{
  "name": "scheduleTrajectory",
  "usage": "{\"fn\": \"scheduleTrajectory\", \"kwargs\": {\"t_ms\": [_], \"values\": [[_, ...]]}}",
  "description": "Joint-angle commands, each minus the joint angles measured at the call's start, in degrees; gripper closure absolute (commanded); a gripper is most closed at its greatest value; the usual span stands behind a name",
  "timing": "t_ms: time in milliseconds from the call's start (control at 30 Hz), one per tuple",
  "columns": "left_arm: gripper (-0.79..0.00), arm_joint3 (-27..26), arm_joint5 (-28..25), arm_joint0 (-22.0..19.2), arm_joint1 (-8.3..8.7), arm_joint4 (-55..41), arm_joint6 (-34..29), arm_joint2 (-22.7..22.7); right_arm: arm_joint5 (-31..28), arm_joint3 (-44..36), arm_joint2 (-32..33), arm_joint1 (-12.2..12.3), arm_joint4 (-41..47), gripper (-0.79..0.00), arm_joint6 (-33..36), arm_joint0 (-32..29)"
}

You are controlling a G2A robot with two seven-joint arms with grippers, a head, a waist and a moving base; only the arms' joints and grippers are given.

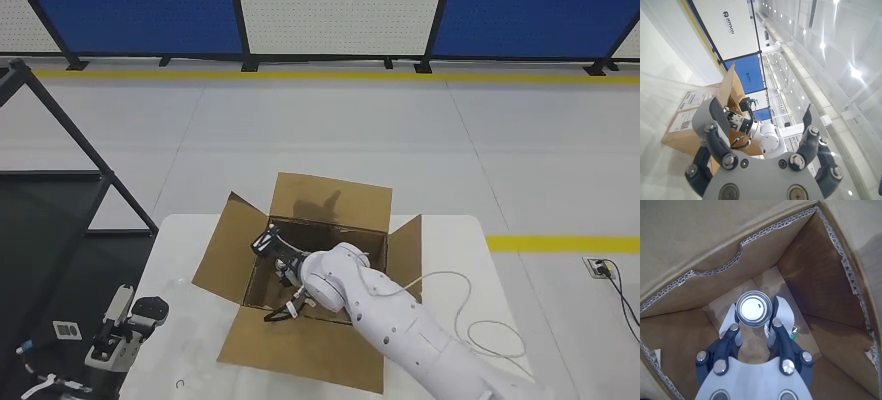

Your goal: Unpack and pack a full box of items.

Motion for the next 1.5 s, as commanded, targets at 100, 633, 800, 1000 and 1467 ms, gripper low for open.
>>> {"fn": "scheduleTrajectory", "kwargs": {"t_ms": [100,633,800,1000,1467], "values": [[-0.785,0.0,0.0,0.0,0.0,0.0,0.0,0.0,-1.4,3.6,-0.6,-1.5,0.1,0.0,-0.6,0.7],[-0.785,0.0,0.0,0.0,0.0,0.0,0.0,0.0,-3.6,13.1,-0.8,-5.6,1.1,-0.391,-3.5,1.7],[-0.785,0.0,0.0,0.0,0.0,0.0,0.0,0.0,-3.6,13.8,-0.3,-6.1,0.6,-0.733,-4.1,1.8],[-0.785,0.0,0.0,0.0,0.0,0.0,0.0,0.0,-2.4,12.6,0.8,-5.9,-1.1,-0.785,-5.1,1.4],[-0.785,0.0,0.0,0.0,0.0,0.0,0.0,0.0,3.7,-15.8,11.3,1.6,-13.8,-0.785,0.4,-8.6]]}}
